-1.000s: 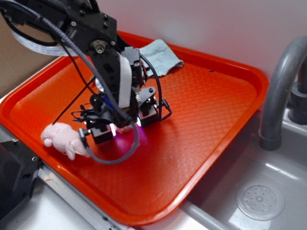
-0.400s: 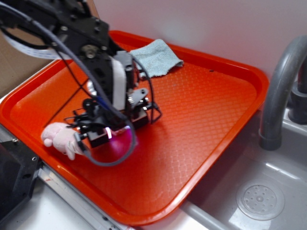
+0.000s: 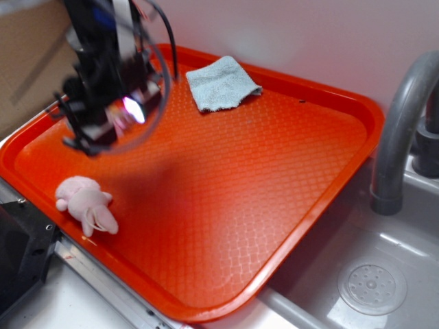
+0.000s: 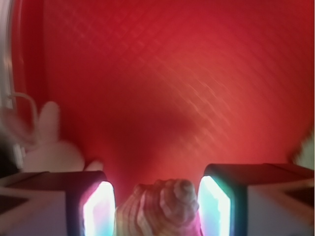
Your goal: Grab the shell.
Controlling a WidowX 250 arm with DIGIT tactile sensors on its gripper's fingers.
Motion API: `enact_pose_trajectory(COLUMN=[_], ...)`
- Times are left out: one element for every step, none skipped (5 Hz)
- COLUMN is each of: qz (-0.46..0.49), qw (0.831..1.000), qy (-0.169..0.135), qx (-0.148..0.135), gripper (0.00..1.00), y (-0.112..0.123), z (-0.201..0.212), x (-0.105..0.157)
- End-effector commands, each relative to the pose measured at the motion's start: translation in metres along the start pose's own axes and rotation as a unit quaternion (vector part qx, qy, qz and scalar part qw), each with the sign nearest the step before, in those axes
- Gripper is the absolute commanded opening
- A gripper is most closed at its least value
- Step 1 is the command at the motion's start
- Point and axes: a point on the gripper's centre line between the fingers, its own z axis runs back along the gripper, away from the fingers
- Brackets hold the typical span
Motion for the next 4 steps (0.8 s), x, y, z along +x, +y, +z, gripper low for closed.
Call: enact_pose_trajectory(qz=[0.247,0.364,0.478,0.55], qw=[0.968,0.927,0.874,0.826], qy=[-0.034,-0.067,-0.087,-0.12], qx=[-0.02,-0.052,-0.024,-0.021], gripper=[0.0,0.0,0.0,0.0], y=[-0.009,-0.011,-0.009,-0.002], z=[0.077,0.099,0.114,0.108], x=[-0.043,-0.052,-0.05,-0.04])
